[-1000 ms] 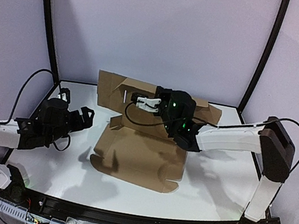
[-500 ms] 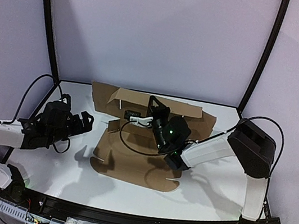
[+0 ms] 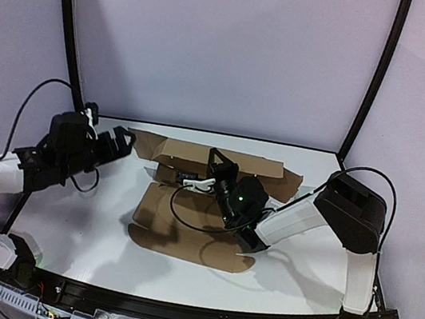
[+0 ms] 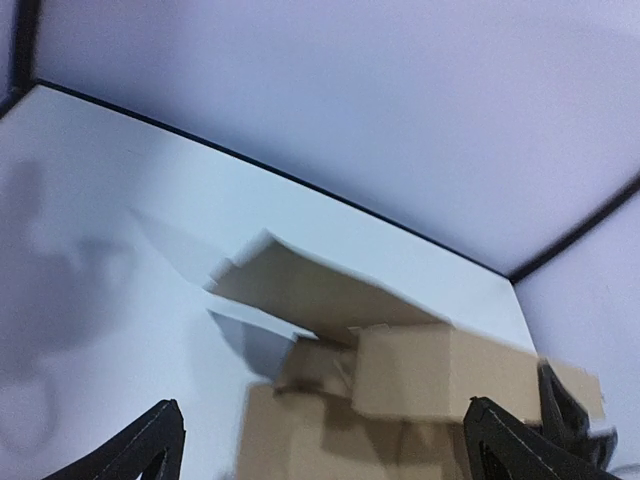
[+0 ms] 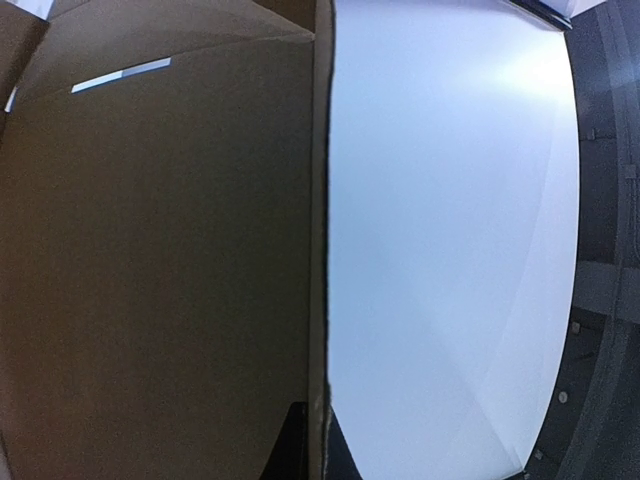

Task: Fold the paper box

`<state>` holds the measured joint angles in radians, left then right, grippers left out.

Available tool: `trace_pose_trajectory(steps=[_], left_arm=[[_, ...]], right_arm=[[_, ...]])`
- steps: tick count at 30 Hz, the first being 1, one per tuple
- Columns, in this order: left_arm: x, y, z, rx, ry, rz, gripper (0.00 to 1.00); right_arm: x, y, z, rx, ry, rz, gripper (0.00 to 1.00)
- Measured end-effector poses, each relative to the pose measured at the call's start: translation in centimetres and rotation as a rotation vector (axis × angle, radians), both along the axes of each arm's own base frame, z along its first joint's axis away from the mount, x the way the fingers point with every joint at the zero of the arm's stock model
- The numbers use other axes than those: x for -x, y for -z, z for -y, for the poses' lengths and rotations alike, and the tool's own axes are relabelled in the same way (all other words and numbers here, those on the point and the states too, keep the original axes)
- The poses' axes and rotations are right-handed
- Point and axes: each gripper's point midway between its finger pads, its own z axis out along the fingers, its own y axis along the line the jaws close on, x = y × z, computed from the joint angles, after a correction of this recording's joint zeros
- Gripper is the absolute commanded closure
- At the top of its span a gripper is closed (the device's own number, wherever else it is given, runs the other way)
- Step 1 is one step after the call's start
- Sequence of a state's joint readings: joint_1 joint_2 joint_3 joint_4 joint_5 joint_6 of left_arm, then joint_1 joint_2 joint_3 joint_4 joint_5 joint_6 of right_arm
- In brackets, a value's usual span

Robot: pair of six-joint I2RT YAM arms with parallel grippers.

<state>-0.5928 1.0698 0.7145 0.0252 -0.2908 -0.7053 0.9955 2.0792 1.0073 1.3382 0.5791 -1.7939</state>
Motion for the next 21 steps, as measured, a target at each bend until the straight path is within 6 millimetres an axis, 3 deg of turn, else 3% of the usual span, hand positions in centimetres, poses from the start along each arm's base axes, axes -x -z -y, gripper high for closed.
trace_pose_trajectory(steps=[6,10,15,18,21], left_arm=[[-3.3,-1.7,-7.7,0.007,-0.216,-0.022,0.0],[-6.6,-2.0,-10.8,0.026,-0.266,-0.054,0.0],[-11.7,1.8,-10.3,0.035,-0.186,-0.162,0.0],[-14.5,5.1,-7.7,0.048,-0.054,-0.23,0.0],[-15.8,7.5,-5.3,0.074,0.072,-0.265,0.0]], right_arm=[[0.2,0.5,0.1,0.011,-0.005,-0.006,1.0],[0.2,0.5,0.0,0.012,-0.008,-0.006,1.0],[0.3,0.6,0.0,0.014,-0.012,-0.006,1.0],[0.3,0.6,0.0,0.015,-0.014,-0.006,1.0],[0.3,0.6,0.0,0.015,-0.015,-0.006,1.0]])
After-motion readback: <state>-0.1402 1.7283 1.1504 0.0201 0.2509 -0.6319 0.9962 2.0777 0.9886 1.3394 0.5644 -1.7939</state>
